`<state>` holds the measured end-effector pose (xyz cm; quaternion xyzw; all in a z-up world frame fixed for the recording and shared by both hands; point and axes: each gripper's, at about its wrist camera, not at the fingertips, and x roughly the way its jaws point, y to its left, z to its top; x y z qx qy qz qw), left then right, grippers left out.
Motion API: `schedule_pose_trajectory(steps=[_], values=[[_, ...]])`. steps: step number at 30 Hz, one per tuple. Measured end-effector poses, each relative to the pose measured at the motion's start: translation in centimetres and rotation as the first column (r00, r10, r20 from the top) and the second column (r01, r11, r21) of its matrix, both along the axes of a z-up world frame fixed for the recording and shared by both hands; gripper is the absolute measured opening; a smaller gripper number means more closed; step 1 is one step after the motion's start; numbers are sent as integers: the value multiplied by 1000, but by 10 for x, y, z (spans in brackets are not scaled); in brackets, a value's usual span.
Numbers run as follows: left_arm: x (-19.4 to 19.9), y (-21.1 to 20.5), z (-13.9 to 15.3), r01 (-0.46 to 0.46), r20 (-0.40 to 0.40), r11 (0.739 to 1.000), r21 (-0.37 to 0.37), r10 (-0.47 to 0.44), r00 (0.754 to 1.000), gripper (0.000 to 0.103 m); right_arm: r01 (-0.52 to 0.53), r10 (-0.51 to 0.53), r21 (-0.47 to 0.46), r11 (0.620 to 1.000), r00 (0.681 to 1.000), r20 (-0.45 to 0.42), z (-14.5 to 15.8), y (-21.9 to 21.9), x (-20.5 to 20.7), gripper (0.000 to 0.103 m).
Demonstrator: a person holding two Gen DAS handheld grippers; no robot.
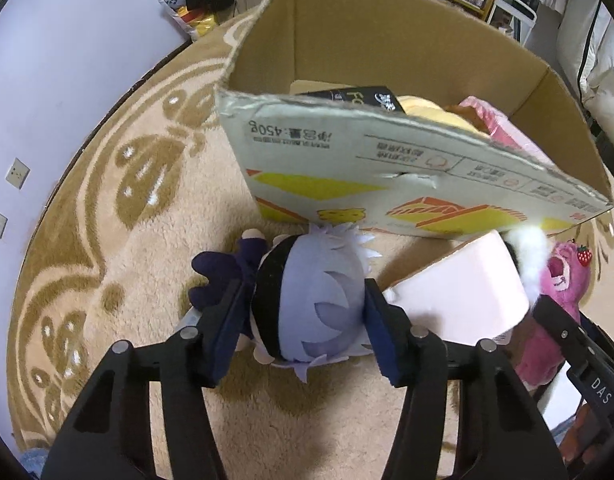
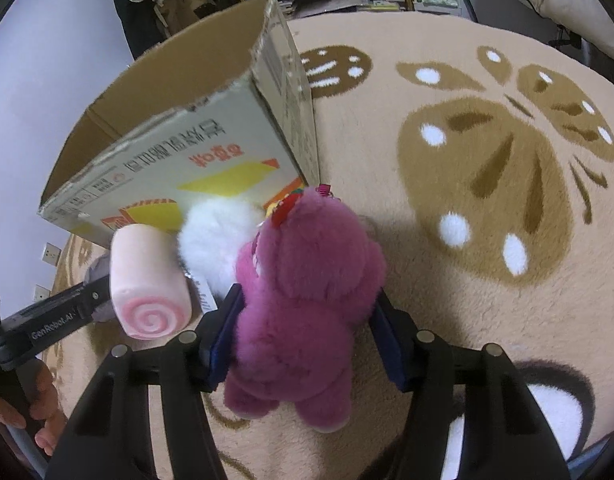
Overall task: Organize soft objects
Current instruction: 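Grasp the white-haired doll plush with the left tool while the right tool grasps the pink bear, then lift the doll and pink bear up over the open box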
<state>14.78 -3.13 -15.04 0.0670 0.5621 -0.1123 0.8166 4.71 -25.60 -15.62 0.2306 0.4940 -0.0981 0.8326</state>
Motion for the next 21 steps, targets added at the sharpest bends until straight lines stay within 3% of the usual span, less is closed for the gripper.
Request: schedule_pose_trajectory(steps=[4, 21], values=[[-3, 4, 7, -14, 13, 1000, -15, 15, 1000, 56, 5, -5, 0, 1000, 1000, 24, 8, -1, -5, 64], [-29, 15, 57, -62, 196, 998, 11, 58, 979, 55, -26, 34, -62, 998, 991, 132, 53, 14, -30, 63]])
